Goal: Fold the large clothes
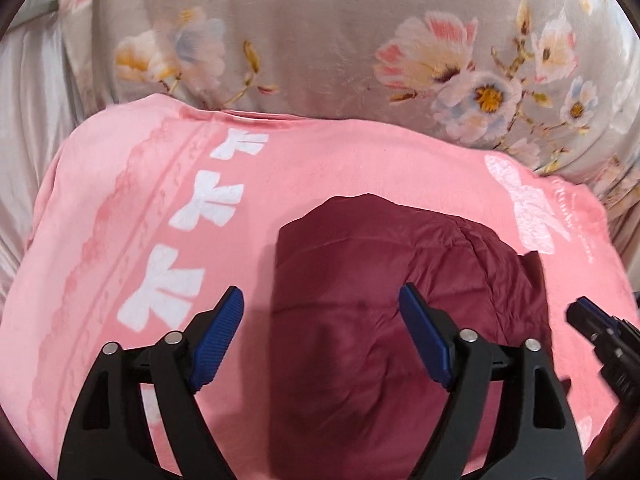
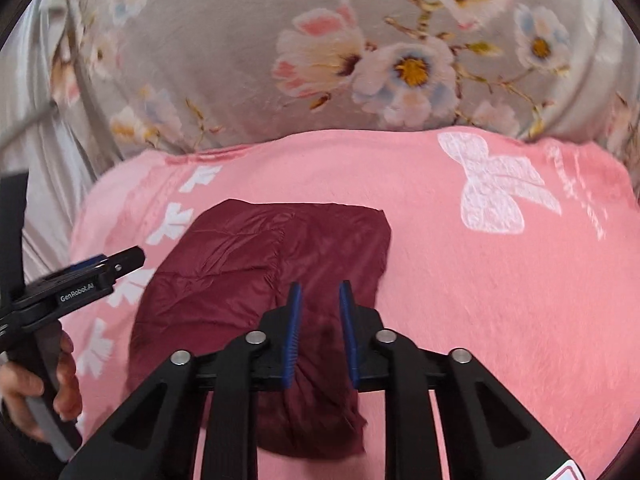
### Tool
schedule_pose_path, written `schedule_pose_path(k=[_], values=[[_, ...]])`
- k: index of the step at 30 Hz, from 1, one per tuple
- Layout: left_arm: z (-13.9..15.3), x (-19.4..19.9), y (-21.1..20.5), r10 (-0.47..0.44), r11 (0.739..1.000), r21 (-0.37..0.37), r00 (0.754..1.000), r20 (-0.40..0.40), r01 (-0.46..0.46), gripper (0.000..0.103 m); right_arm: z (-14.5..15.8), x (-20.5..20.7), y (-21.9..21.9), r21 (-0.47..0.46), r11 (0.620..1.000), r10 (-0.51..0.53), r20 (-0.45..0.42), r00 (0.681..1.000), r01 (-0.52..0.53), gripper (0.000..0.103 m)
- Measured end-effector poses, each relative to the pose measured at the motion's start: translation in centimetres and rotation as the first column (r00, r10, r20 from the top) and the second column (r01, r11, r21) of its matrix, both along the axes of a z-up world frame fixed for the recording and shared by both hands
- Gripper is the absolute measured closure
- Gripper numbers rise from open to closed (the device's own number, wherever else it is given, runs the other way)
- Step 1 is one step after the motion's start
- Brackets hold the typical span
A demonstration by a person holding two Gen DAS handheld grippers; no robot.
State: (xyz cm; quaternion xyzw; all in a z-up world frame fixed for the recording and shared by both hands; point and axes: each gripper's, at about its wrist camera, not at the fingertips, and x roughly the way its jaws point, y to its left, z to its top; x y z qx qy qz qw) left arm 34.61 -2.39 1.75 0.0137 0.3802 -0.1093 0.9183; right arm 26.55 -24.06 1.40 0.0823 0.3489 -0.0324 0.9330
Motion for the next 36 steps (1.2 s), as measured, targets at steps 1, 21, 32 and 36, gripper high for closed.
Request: schedule_pose_path(k=[1, 21, 32, 36], values=[[-0.6, 0.6, -0.9, 0.016, 1.0, 0.027, 1.0, -0.004, -0.016, 0.02, -0.6, 0.8, 0.1, -0.006, 1.0, -0.011, -0.013, 1.0, 0.011, 0.091], [-9.0, 4.5, -2.8, 0.074, 0.997, -0.008, 0.994, -0.08, -0.075, 0.005, -9.6, 5.2, -2.6, 0.013, 0.995, -0.102, -0.05, 0.994, 0.103, 0.095], [-9.7, 4.3, -3.5, 0.088, 0.996, 0.017, 0.995, -0.042, -0.087, 0.005, -9.9, 5.2, -3.0, 0.043, 0.994, -0.101, -0.046, 0.994, 0.103, 0.094], [-9.8, 4.4, -3.4, 0.087, 0.996, 0.009, 0.995, -0.043, -0.086, 0.005, -9.9, 5.2, -3.0, 0.043, 0.994, -0.101, -0.046, 0.994, 0.103, 0.094]])
